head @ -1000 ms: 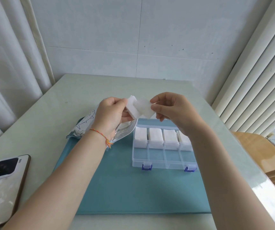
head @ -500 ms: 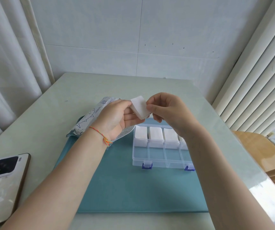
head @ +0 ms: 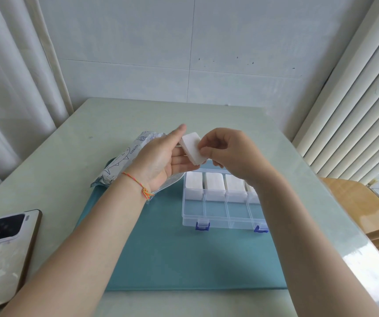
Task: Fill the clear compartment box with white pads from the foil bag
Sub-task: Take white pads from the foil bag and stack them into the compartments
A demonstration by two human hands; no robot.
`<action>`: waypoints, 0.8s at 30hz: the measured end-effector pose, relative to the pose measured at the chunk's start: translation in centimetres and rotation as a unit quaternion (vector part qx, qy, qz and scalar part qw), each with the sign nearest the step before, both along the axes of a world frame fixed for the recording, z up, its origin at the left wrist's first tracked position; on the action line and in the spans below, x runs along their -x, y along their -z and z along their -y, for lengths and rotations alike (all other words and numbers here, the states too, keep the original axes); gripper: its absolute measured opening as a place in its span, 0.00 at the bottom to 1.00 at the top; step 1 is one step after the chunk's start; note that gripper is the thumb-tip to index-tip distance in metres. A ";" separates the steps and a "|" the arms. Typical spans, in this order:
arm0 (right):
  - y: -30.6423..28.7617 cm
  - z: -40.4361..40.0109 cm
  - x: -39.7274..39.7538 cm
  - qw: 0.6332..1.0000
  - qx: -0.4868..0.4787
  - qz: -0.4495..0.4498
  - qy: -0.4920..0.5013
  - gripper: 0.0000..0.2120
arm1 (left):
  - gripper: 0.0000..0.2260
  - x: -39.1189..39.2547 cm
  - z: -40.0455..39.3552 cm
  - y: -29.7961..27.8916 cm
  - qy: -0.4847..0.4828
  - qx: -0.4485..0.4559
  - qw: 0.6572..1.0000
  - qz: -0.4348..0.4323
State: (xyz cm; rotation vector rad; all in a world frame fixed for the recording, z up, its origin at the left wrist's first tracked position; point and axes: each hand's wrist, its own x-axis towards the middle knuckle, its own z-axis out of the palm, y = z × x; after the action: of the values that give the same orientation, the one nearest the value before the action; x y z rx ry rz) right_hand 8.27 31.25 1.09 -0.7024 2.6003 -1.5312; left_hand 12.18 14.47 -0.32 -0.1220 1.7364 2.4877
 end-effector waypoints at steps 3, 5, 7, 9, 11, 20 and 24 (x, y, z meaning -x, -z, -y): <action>0.4 0.0 0.4 0.999 -0.019 -0.022 0.023 0.07 | 0.07 -0.2 -0.2 0.3 -0.009 0.052 0.998 -0.033; 0.5 -0.1 0.5 0.999 -0.012 -0.025 0.042 0.13 | 0.05 -0.2 -0.4 0.5 -0.027 0.084 0.995 -0.043; 0.3 -0.3 0.6 0.999 0.021 -0.009 0.035 0.16 | 0.05 -0.2 -0.9 0.5 -0.029 0.130 0.989 -0.059; 0.0 -0.8 0.5 1.000 0.019 -0.009 0.016 0.15 | 0.02 -0.3 -1.5 0.5 -0.019 0.168 0.983 -0.070; -0.3 -1.4 0.6 0.999 -0.020 -0.028 0.004 0.12 | 0.04 0.0 -2.4 0.7 -0.020 0.217 0.973 -0.072; 0.1 -6.8 1.4 0.997 -0.076 0.002 -0.008 0.09 | 0.08 2.2 -7.2 1.2 -0.006 0.413 0.902 -0.125; 0.9 -9.7 2.9 0.996 -0.084 0.002 0.035 0.06 | 0.08 3.1 -8.5 2.4 -0.036 0.513 0.845 -0.149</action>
State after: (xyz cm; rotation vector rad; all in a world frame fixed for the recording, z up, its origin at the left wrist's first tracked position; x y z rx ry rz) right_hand 5.37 40.91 0.21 -0.5995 2.7358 -1.3083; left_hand 9.13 23.01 -2.76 0.1369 3.0308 1.3553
